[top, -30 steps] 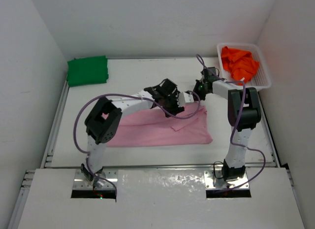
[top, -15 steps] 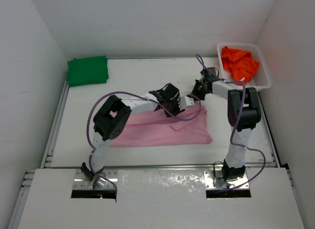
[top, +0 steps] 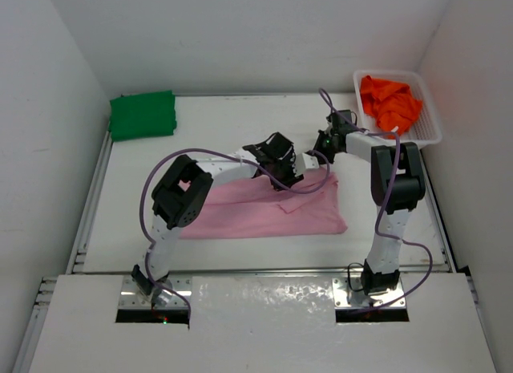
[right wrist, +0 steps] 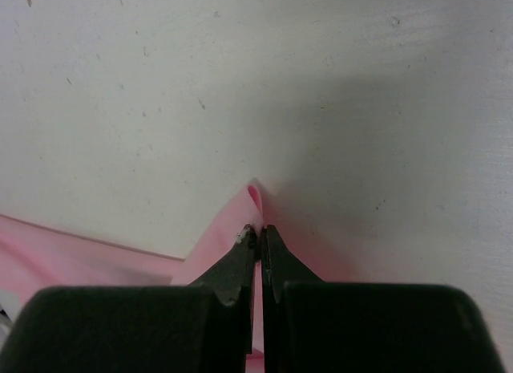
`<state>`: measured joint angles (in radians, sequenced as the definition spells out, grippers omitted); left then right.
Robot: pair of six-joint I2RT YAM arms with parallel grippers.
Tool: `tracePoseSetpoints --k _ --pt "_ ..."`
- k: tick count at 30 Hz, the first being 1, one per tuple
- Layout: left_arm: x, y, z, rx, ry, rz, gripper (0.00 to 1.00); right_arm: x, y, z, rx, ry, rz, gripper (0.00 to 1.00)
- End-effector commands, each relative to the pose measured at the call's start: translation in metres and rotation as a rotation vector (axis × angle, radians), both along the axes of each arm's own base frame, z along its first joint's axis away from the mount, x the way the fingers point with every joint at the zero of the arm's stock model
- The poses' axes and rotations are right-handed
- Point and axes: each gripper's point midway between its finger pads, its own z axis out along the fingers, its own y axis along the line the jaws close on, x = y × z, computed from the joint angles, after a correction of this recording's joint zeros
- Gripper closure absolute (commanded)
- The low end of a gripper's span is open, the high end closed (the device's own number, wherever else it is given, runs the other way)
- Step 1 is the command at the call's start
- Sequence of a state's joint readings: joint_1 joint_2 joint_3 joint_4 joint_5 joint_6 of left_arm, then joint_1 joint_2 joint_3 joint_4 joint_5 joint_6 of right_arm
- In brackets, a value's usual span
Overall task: Fold and stack the t-shirts
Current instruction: Fold the other side of the tshirt into a rectangle
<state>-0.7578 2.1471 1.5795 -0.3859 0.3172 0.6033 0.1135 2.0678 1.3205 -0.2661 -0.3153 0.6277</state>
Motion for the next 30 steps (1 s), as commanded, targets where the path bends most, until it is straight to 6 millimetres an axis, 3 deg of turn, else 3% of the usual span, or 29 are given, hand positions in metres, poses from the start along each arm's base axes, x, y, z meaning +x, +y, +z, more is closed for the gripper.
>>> tracePoseSetpoints --k 1,6,8,10,11,15,19,20,24,30 --pt "0.008 -0.013 0.019 -0.056 -0.029 0.005 0.73 0.006 -0.001 0.012 0.002 -0.048 0.011 1.00" --pt "0.010 -0.011 0.005 -0.032 -0.022 0.017 0.79 0.005 -0.001 0.013 0.002 -0.051 0.012 1.00" --pt "0.011 -0.010 0.004 -0.028 -0.021 0.026 0.86 0.005 -0.001 0.013 0.001 -0.052 0.010 1.00" --pt "0.013 -0.009 0.006 -0.028 -0.030 0.036 1.00 0.006 -0.001 0.014 0.002 -0.055 0.009 1.00" --pt "0.014 -0.009 0.007 -0.028 -0.032 0.042 1.00 0.006 -0.001 0.015 0.006 -0.056 0.009 1.00" --pt "0.016 -0.010 0.022 -0.053 -0.028 0.066 1.00 0.002 -0.005 0.020 -0.020 -0.056 0.022 1.00" --pt "0.013 -0.008 0.054 -0.145 0.028 0.070 1.00 -0.009 -0.015 0.040 -0.081 -0.093 0.043 1.00" --pt "0.011 -0.007 0.057 -0.156 0.042 0.070 1.00 -0.013 -0.017 0.054 -0.097 -0.121 0.059 1.00" --pt "-0.005 -0.002 0.065 -0.159 0.091 0.031 1.00 -0.045 -0.022 0.062 -0.120 -0.116 0.083 1.00" --pt "-0.040 0.002 0.060 -0.171 0.212 -0.041 1.00 -0.104 -0.019 0.054 -0.095 -0.043 0.119 1.00"
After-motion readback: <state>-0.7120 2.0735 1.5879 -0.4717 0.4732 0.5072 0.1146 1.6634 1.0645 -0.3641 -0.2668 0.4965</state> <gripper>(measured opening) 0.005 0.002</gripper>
